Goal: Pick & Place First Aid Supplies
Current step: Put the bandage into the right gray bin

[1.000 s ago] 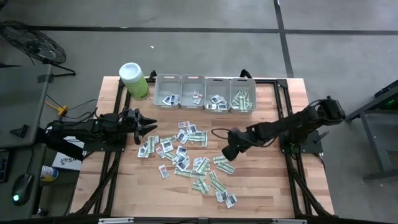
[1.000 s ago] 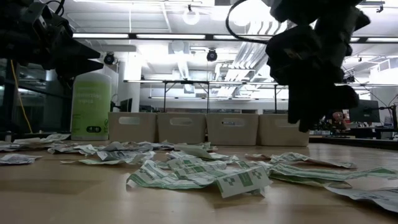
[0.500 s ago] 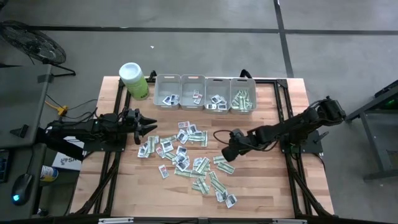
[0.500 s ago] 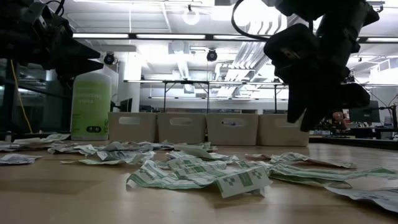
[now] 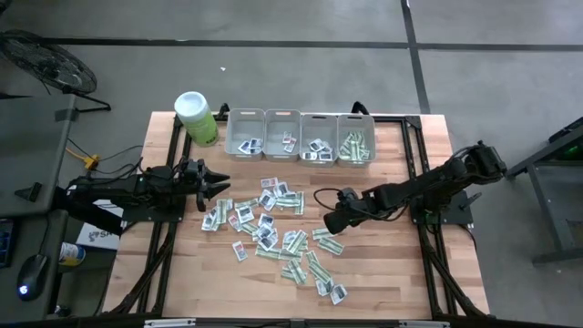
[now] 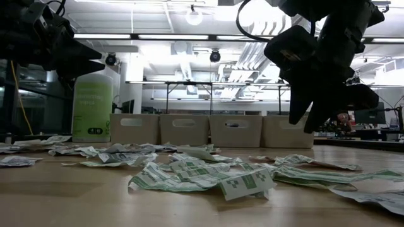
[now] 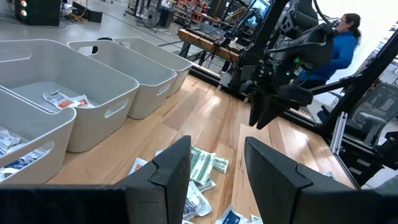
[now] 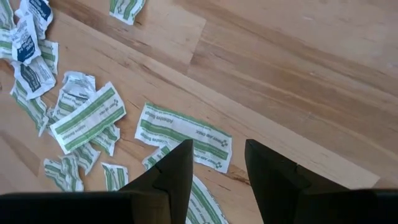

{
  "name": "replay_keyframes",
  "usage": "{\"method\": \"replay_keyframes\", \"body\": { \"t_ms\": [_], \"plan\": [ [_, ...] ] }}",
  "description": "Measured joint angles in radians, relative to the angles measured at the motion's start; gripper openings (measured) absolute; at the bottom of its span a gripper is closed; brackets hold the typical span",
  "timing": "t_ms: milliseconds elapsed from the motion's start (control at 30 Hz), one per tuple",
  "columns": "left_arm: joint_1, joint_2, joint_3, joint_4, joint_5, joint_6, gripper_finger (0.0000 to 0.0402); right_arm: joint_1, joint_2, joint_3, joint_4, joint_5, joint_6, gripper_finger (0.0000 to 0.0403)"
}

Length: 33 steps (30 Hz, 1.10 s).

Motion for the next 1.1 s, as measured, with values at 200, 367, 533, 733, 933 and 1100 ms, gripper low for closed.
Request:
{"method": "replay_keyframes", "body": {
  "t_ms": [200, 367, 533, 733, 933, 1100],
  "plan": [
    [0.000, 0.000, 0.000, 0.000, 0.000, 0.000, 0.0150, 0.000, 0.025, 0.001, 0.044, -0.029, 0.015, 0.0139],
    [0.000, 0.000, 0.000, 0.000, 0.000, 0.000, 0.0150, 0.000, 0.079, 0.046, 0.026, -0.035, -0.019, 0.0139],
    [0.000, 0.000, 0.000, 0.000, 0.000, 0.000, 0.0150, 0.000, 0.121, 0.152, -0.140, -0.044, -0.030, 0.0139],
    [0.000, 0.000, 0.000, 0.000, 0.000, 0.000, 0.0150, 0.000, 0.192, 0.308, -0.393, -0.026, -0.003, 0.0139],
    [0.000, 0.000, 0.000, 0.000, 0.000, 0.000, 0.0150, -0.001, 0.286, 0.405, -0.429, -0.011, 0.022, 0.0139],
    [0.000, 0.000, 0.000, 0.000, 0.000, 0.000, 0.0150, 0.000, 0.349, 0.415, -0.469, -0.038, 0.070, 0.0139]
  ]
}}
